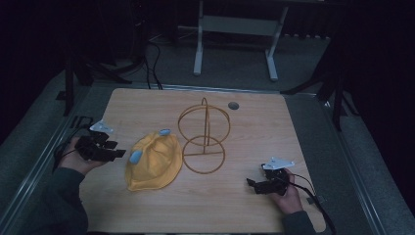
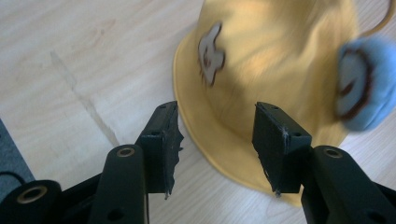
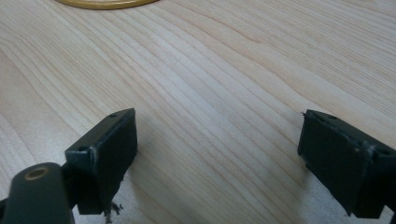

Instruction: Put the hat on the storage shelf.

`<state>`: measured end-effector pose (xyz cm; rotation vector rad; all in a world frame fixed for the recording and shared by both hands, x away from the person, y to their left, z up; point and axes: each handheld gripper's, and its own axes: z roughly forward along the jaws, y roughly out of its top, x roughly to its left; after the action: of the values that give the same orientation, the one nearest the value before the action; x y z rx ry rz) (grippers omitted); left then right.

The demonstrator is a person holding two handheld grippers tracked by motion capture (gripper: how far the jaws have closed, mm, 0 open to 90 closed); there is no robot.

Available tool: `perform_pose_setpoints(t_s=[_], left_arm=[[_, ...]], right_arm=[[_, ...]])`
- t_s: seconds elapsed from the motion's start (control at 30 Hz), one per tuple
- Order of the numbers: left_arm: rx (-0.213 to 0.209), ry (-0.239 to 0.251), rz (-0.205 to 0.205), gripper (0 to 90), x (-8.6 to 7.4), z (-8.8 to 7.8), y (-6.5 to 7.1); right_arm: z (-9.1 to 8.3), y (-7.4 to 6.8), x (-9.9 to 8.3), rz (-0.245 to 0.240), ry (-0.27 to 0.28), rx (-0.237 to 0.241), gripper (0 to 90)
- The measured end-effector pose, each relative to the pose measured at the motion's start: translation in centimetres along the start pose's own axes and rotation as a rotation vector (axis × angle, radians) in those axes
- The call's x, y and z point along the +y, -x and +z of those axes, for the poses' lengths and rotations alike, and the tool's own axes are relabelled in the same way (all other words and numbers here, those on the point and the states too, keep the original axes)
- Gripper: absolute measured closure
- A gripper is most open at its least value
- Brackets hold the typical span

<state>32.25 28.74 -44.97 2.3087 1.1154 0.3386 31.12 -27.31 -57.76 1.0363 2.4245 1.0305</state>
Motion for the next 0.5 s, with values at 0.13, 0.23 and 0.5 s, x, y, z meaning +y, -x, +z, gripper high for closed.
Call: perform_pose_setpoints(t_s=[0.13,0.23,0.5], left_arm=[[-0.016,0.009,0.033,54.5,1.5,-0.6,0.4],[-0.017,0.000,0.056,59.1,2.4,-0.9,0.6],[-0.050,-0.070,0.134,59.6,5.7,-0.8,2.6]], right_arm=[[0.0,0.0,0.0,0.000,0.000,0.000,11.8],[0.0,0.0,0.0,-0.004,0.001,-0.001,11.8],[0.0,0.0,0.0,-0.001,0.000,-0.001,11.9]])
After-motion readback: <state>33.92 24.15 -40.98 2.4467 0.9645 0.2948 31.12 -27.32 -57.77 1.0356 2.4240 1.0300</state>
